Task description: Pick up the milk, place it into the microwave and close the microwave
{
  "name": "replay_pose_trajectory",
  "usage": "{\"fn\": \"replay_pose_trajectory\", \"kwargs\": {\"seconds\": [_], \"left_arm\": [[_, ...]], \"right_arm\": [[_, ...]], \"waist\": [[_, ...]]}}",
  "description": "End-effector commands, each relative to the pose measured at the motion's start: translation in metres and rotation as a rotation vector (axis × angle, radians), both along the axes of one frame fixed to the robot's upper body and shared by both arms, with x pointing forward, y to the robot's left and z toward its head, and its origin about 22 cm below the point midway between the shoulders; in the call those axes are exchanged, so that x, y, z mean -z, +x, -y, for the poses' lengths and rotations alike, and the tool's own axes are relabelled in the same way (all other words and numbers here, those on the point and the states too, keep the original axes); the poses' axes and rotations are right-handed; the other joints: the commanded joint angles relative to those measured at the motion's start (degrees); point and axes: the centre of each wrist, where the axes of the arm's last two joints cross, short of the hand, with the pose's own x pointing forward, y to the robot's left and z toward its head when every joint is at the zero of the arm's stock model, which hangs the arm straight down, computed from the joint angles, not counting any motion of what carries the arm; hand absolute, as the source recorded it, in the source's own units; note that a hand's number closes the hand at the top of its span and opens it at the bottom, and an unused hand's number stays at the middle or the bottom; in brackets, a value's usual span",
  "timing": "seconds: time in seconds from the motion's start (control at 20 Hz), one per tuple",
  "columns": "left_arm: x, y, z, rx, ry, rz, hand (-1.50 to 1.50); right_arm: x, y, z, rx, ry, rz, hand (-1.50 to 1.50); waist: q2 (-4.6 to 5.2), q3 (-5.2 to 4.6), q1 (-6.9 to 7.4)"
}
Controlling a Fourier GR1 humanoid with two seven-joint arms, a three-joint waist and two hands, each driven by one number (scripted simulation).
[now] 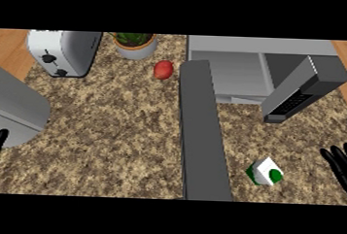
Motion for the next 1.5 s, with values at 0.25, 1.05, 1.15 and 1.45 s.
{"fn": "replay_pose_trajectory", "kwargs": {"seconds": [0.25,1.05,1.15,1.45], "left_arm": [[-0.006,-0.046,-0.006,-0.008,0.003,-0.004,-1.5],[-0.009,-0.061,-0.027,0.006,-0.005,-0.011,-1.5],[-0.017,-0.072,-0.024,0.006,0.007,0.011,-1.5],[-0.022,-0.083,-0.017,0.028,0.001,0.001,-1.5]], "right_arm": [[0.052,0.005,0.0,0.111,-0.038,-0.072,-1.5],[0.184,0.009,0.041,0.23,-0.149,-0.218,-1.5],[0.196,0.025,0.036,0.205,-0.178,-0.217,-1.5],[0.212,0.053,0.043,0.231,-0.251,-0.196,-1.5]], "waist": [[-0.05,0.01,0.36],[0.11,0.12,0.57],[0.08,0.14,1.26],[0.12,0.15,1.36]]}}
